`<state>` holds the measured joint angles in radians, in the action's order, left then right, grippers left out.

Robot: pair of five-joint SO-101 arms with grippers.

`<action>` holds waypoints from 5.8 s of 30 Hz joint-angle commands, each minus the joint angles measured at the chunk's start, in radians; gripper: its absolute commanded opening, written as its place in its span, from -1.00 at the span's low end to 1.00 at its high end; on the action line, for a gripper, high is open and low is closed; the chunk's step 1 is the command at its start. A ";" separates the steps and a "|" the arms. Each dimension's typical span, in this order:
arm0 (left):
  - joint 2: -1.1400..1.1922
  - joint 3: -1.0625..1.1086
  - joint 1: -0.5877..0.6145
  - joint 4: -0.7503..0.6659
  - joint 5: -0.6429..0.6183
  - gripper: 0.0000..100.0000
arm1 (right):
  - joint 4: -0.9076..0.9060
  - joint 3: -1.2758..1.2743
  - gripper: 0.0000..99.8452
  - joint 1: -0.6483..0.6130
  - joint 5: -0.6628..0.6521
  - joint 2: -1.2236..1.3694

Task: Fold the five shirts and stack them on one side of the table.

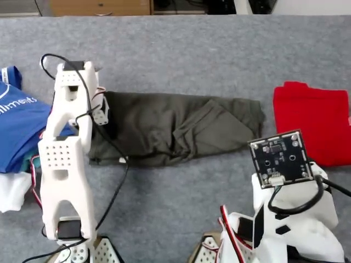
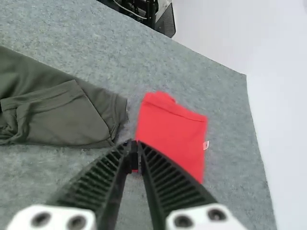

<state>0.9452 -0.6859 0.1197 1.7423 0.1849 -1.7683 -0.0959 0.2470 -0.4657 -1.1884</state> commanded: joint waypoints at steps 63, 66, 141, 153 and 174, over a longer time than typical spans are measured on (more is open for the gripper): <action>-0.251 -0.331 -0.767 0.014 -0.371 -0.96 | -0.012 0.004 -0.99 0.021 -0.023 -0.005; -0.223 -0.423 -0.784 0.014 -0.391 -0.96 | -0.014 0.004 -0.99 0.021 -0.023 -0.005; -0.858 0.068 0.120 0.017 -0.043 -0.96 | 0.414 -0.225 -0.99 -0.260 0.089 0.687; -1.041 0.284 0.292 0.017 -0.043 -0.96 | 0.589 0.179 -0.99 -0.340 0.115 1.293; -1.036 0.279 0.322 0.017 -0.043 -0.96 | 0.479 0.808 -0.99 -0.114 0.032 2.028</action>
<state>-0.0583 -0.3989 0.4358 1.7484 0.1343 -1.2114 0.6038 0.1274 -0.4227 0.8431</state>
